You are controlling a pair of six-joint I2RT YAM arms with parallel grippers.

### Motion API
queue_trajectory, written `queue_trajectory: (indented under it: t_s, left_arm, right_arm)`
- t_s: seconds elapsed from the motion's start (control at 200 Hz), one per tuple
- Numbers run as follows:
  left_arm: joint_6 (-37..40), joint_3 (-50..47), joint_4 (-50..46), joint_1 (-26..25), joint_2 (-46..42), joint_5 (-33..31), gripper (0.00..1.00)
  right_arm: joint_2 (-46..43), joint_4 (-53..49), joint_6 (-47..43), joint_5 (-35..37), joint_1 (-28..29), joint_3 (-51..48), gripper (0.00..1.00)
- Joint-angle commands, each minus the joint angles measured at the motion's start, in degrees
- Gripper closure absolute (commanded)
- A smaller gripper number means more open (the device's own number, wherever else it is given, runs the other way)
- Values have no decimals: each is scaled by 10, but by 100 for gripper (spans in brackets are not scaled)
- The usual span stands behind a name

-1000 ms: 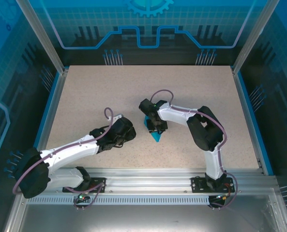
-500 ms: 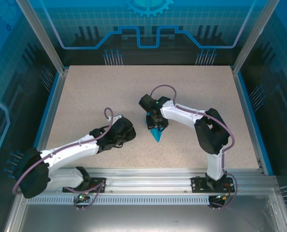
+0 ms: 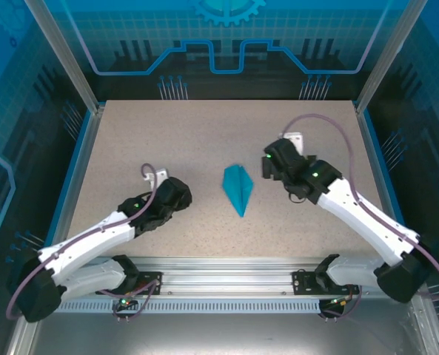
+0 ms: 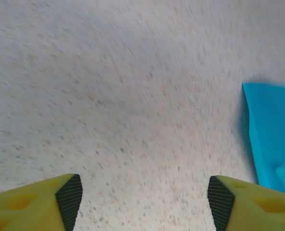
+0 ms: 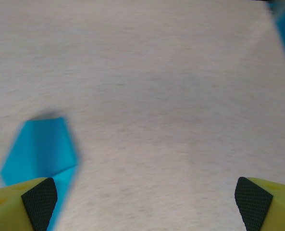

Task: Fold a paper plane with a square sheet of paper (pick it up from the middle)
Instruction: Move the paper plane to the center of the table, then reset both arms

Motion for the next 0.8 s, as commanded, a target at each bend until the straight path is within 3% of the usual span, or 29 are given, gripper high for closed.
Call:
queue_trajectory:
  t_s: [0.0,0.115,0.28,0.385,0.475,0.605,0.795]
  left_arm:
    - [60,-35,-19,44,-59,-65,16]
    - [112,-66,2,86,-110,-104,2]
    - [164,-92,44,149,-122,-120,1]
    - [190,-101,73,191,-94,-120,2]
    - [199,-92,89,234,-69,-81,1]
    - [233,-84,132,256,-29,-87,2]
    - [290,-88,207,279,10,-83,2]
  right_arm:
    - [-25,72,-50,36,-86,-89,1]
    - [-48,212,-139,7,-155,-211,0]
    - [-12,370,-190,-99,-242,-305,1]
    - [25,495,-232,-149,-265,-346,1]
    - [42,584,-268,-196,-273,-370,1]
    - [56,723,-302,-259,-296,-401,0]
    - [85,789,-320,-351,-312,-403,1]
